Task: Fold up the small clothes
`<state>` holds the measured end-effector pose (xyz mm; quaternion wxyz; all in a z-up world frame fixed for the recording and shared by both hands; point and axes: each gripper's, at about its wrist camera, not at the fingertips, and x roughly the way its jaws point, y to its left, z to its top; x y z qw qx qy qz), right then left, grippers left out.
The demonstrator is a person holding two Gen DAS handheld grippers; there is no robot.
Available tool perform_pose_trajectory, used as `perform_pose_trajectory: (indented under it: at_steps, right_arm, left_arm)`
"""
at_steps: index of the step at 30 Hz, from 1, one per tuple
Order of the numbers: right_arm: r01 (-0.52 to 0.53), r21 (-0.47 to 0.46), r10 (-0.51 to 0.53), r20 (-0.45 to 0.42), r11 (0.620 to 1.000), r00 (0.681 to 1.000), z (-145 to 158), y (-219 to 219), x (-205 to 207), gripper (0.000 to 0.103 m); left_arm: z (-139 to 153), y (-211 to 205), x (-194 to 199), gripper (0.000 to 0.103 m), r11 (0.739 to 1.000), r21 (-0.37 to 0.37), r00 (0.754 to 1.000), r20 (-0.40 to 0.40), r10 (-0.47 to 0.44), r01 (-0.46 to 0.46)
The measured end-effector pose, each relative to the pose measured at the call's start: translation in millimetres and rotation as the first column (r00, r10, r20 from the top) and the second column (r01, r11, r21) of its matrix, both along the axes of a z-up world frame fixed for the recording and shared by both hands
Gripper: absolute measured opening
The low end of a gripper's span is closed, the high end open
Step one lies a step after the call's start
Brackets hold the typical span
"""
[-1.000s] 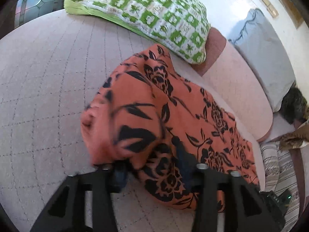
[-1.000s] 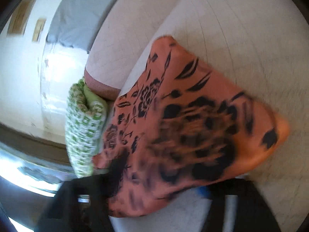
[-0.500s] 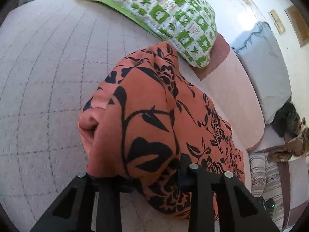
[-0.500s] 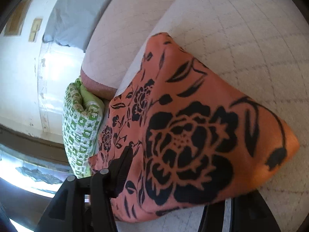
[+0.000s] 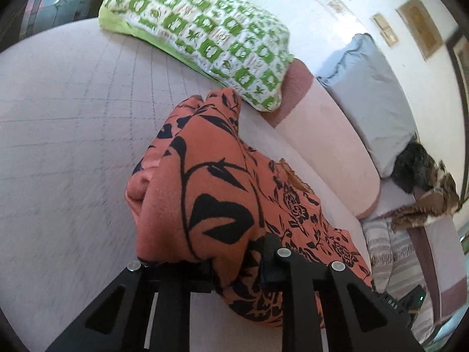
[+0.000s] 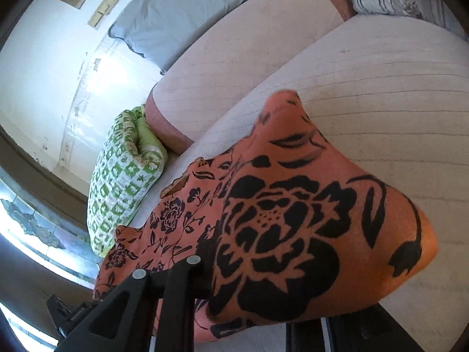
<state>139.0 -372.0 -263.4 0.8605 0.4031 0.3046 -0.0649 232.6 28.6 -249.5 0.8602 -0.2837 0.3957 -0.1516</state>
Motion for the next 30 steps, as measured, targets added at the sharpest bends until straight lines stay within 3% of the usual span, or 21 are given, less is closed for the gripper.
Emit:
perform_pose_trajectory:
  at_steps: [2,6,12,15,17,20,22,24,26,27,30]
  right_arm:
    - [-0.014,-0.011,0.014,-0.003,1.0,1.0,5.2,2.4,-16.2,0.02]
    - [-0.052,-0.031,0.051,-0.029,0.998,0.998,4.5,3.6,-47.2,0.02]
    - [-0.073,0.056,0.082,-0.174,0.996,0.981,-23.3,0.8,-86.0,0.023]
    - [-0.054,0.132,0.081,-0.202,0.99,0.976,-28.4,-5.3,-100.4,0.028]
    - [-0.028,0.183,0.064,-0.199,0.983,0.978,-25.7,-15.9,-115.8,0.031]
    - [0.016,0.183,0.017,-0.176,0.983,0.984,-14.7,-33.3,-151.2,0.031]
    - [0.067,0.111,-0.049,-0.157,0.991,0.986,-2.6,-42.2,-169.5,0.032]
    - [0.12,0.027,-0.116,-0.12,0.992,0.986,10.8,-49.1,-182.1,0.034]
    - [0.131,0.027,-0.13,-0.053,0.991,0.99,20.3,-52.2,-181.3,0.034]
    - [0.117,0.025,-0.115,-0.042,0.993,0.992,22.5,-50.1,-176.5,0.034]
    - [0.055,-0.025,-0.056,-0.037,0.998,0.998,28.8,-35.0,-153.0,0.034]
  left_arm:
    - [6.1,3.5,-17.1,0.021,1.0,0.008,1.0,0.014,-0.012,0.012]
    - [7.1,-3.1,-57.1,0.021,0.993,0.102,0.998,0.021,-0.053,0.051]
    - [-17.9,-1.3,-99.0,0.021,0.984,0.163,0.994,-0.093,-0.059,0.073]
    - [-16.8,8.6,-104.2,0.023,0.986,0.152,0.992,-0.117,-0.046,0.064]
    - [-10.1,17.6,-112.4,0.023,0.984,0.17,0.993,-0.112,-0.037,0.056]
    - [6.7,29.8,-136.5,0.024,0.96,0.28,0.999,-0.04,-0.004,0.015]
    - [23.9,35.6,-151.1,0.031,0.934,0.355,0.999,0.045,0.028,-0.042]
    - [45.4,30.8,-157.4,0.048,0.903,0.419,0.987,0.156,0.027,-0.091]
    - [57.0,13.1,-154.4,0.063,0.876,0.475,0.978,0.21,-0.015,-0.088]
    - [62.9,-1.5,-150.1,0.065,0.861,0.502,0.972,0.231,-0.048,-0.077]
    - [63.4,-32.2,-133.2,0.072,0.863,0.504,0.966,0.224,-0.126,-0.005]
